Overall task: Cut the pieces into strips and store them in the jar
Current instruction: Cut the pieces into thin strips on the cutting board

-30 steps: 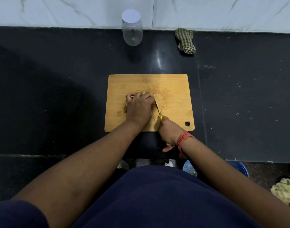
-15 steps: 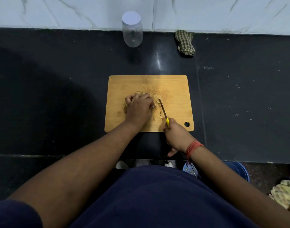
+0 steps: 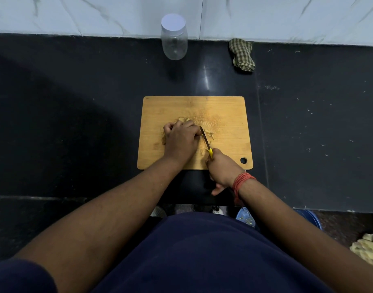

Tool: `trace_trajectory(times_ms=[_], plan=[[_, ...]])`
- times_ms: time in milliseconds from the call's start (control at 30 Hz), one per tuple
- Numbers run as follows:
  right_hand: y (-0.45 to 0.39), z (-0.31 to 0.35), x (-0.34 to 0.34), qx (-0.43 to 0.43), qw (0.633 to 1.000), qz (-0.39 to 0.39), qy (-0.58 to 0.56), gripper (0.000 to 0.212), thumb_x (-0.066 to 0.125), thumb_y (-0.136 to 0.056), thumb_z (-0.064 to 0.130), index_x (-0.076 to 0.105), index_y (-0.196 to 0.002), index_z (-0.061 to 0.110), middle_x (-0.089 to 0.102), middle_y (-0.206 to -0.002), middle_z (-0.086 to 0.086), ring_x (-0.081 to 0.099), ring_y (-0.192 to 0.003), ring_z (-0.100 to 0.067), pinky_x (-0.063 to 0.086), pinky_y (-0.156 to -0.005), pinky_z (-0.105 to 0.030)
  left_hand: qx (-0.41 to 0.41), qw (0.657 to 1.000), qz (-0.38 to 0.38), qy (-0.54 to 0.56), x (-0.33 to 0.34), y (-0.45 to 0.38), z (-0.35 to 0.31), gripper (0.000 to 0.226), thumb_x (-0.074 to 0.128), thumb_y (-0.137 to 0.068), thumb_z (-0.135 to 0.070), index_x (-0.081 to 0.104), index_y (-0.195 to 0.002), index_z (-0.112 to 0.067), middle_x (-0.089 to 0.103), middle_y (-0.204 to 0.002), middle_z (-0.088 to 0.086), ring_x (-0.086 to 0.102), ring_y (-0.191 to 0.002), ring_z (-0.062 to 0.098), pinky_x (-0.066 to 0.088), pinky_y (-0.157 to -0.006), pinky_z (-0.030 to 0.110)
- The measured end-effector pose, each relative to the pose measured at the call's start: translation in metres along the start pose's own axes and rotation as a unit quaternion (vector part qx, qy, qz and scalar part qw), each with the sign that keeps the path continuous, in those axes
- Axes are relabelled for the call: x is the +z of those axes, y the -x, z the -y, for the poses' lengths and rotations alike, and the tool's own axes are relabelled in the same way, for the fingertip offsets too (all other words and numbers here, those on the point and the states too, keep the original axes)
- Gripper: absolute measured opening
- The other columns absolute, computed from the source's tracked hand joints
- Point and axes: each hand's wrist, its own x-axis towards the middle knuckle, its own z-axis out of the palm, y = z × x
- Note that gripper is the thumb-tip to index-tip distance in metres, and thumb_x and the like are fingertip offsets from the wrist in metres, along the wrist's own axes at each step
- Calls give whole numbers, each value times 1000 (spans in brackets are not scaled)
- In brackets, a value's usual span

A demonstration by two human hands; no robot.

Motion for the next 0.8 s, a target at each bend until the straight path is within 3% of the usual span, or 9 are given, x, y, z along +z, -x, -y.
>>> trace_trajectory(times_ms=[400,667,800], plan=[[-1,7,-2,16,1000,18,-3,33,29,-96,1,38,-126,13,50,-82,-17,47,-42,-22,57,-46,-46,20,1000,-12,-3,3,-1,4,8,65,-90,-24,72,-86,-25,66,-96,-10,56,-97,20,28,-91,41],[-2,7,-2,17,1000,19,7,22,31,-98,2,40,-114,13,51,-80,-16,47,-45,-22,47,-32,-30,1,999,-19,-27,5,1,3,9,63,-91,-32,72,-90,-28,66,-100,-13,56,-99,19,30,-94,43],[3,-5,1,16,999,31,36,25,32,-96,-4,38,-114,14,50,-76,-16,48,-46,-24,50,-34,-35,-6,999,-20,-34,6,1,1,10,65,-91,-33,74,-93,-29,67,-102,-14,57,-99,20,30,-96,43]])
